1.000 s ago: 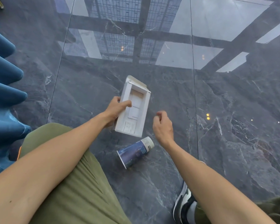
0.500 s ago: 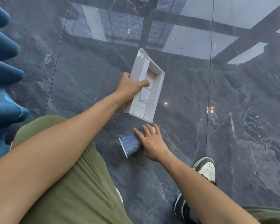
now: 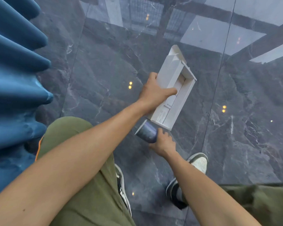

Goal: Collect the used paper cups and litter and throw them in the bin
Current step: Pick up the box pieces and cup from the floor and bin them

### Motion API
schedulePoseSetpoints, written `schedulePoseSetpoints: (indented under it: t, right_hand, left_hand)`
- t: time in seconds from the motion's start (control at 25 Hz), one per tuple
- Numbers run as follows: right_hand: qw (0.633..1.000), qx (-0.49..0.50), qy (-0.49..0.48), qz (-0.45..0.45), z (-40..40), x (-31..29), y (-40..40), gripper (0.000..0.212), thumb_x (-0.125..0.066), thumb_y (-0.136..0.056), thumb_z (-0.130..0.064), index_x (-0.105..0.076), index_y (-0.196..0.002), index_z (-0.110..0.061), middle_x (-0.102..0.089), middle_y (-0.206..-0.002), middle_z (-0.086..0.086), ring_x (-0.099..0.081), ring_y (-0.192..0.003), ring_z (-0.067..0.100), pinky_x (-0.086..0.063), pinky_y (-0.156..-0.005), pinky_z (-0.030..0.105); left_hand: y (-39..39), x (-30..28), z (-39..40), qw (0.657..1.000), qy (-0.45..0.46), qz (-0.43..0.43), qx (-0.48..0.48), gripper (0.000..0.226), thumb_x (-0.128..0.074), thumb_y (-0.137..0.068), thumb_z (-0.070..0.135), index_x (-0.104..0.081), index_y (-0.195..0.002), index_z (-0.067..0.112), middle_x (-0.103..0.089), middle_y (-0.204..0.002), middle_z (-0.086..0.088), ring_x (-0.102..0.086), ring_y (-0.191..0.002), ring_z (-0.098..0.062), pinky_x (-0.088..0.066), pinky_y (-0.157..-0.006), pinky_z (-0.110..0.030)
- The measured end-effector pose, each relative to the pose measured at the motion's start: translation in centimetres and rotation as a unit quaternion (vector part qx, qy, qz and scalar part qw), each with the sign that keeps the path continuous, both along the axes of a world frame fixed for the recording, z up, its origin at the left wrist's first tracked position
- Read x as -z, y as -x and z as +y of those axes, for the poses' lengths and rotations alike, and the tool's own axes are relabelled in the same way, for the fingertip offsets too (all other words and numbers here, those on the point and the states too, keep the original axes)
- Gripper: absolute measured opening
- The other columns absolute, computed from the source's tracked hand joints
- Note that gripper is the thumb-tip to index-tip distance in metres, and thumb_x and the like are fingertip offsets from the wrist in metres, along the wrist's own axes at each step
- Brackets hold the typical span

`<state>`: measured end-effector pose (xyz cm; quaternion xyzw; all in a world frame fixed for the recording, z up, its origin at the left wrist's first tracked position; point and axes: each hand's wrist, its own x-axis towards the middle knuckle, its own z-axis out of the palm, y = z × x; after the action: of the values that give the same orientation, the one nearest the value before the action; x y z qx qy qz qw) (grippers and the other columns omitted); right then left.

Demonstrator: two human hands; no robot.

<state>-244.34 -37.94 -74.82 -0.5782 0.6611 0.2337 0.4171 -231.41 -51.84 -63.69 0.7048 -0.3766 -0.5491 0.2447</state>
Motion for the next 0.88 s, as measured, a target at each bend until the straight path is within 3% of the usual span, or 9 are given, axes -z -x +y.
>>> schedulePoseSetpoints:
  t: [0.08,0.2,0.32,0.48,0.6,0.72,0.88]
  right_hand:
    - [0.989,0.141,-0.013,-0.03,1.0,-5.7,2.0,0.073,-0.077,-0.078,-0.045,-0.04,-0.132,-0.012,-0.059,-0.131,0.015,-0.061,-0.117,0.039,-0.052,-0.095,0.051]
    - [0.967,0.249,0.011,-0.045,1.9,-16.5,4.5,0.07,-0.082,-0.076,-0.044,-0.035,-0.116,-0.011,-0.064,-0.121,0.016,-0.066,-0.105,0.038,-0.054,-0.089,0.051]
    - [0.936,0.347,0.048,-0.043,2.2,-28.1,4.3,0.069,-0.083,-0.075,-0.045,-0.035,-0.112,-0.013,-0.065,-0.115,0.013,-0.064,-0.094,0.034,-0.052,-0.082,0.045]
    - [0.904,0.406,0.075,-0.109,3.2,-43.3,1.5,0.066,-0.08,-0.074,-0.051,-0.038,-0.113,-0.018,-0.066,-0.112,0.007,-0.066,-0.093,0.026,-0.055,-0.083,0.045]
    - [0.879,0.446,0.097,-0.138,4.7,-53.7,-0.5,0.067,-0.077,-0.077,-0.056,-0.038,-0.119,-0.021,-0.063,-0.116,0.004,-0.064,-0.1,0.024,-0.053,-0.085,0.044]
    - [0.865,0.461,0.115,-0.159,5.6,-60.0,-1.4,0.071,-0.077,-0.08,-0.057,-0.039,-0.126,-0.019,-0.06,-0.125,0.007,-0.062,-0.108,0.026,-0.049,-0.085,0.04]
    - [0.871,0.436,0.129,-0.184,8.8,-65.4,-2.0,0.099,-0.075,-0.073,-0.069,-0.041,-0.149,-0.015,-0.054,-0.147,0.006,-0.056,-0.13,0.029,-0.049,-0.106,0.051]
  left_hand:
    - [-0.6,-4.3,2.8,0.999,-0.014,0.0,-0.042,0.063,-0.081,-0.059,0.041,-0.05,-0.111,0.023,-0.06,-0.096,0.02,-0.065,-0.092,-0.01,-0.056,-0.091,-0.042]
    - [-2.5,-13.5,6.2,0.995,-0.01,0.0,-0.099,0.067,-0.082,-0.058,0.043,-0.05,-0.114,0.027,-0.064,-0.101,0.019,-0.067,-0.098,-0.013,-0.056,-0.092,-0.042]
    - [-4.7,-24.8,8.0,0.995,-0.007,-0.002,-0.097,0.073,-0.084,-0.058,0.046,-0.051,-0.12,0.026,-0.065,-0.108,0.013,-0.066,-0.1,-0.013,-0.057,-0.091,-0.04]
    - [-5.9,-39.0,10.6,0.994,0.026,-0.018,-0.102,0.081,-0.083,-0.063,0.042,-0.047,-0.132,0.019,-0.062,-0.121,0.001,-0.062,-0.11,-0.022,-0.054,-0.093,-0.04]
    - [-6.7,-48.0,12.8,0.996,0.043,-0.001,-0.078,0.08,-0.09,-0.07,0.036,-0.046,-0.134,0.019,-0.06,-0.12,0.002,-0.061,-0.109,-0.02,-0.052,-0.089,-0.033]
    - [-8.1,-52.3,15.0,0.998,0.049,0.006,-0.044,0.068,-0.089,-0.075,0.034,-0.045,-0.126,0.028,-0.057,-0.113,0.009,-0.06,-0.106,-0.017,-0.049,-0.079,-0.024]
    - [-10.4,-55.9,20.3,0.997,0.059,0.021,-0.051,0.066,-0.09,-0.076,0.035,-0.047,-0.126,0.027,-0.058,-0.109,0.015,-0.061,-0.099,-0.009,-0.048,-0.073,-0.02]
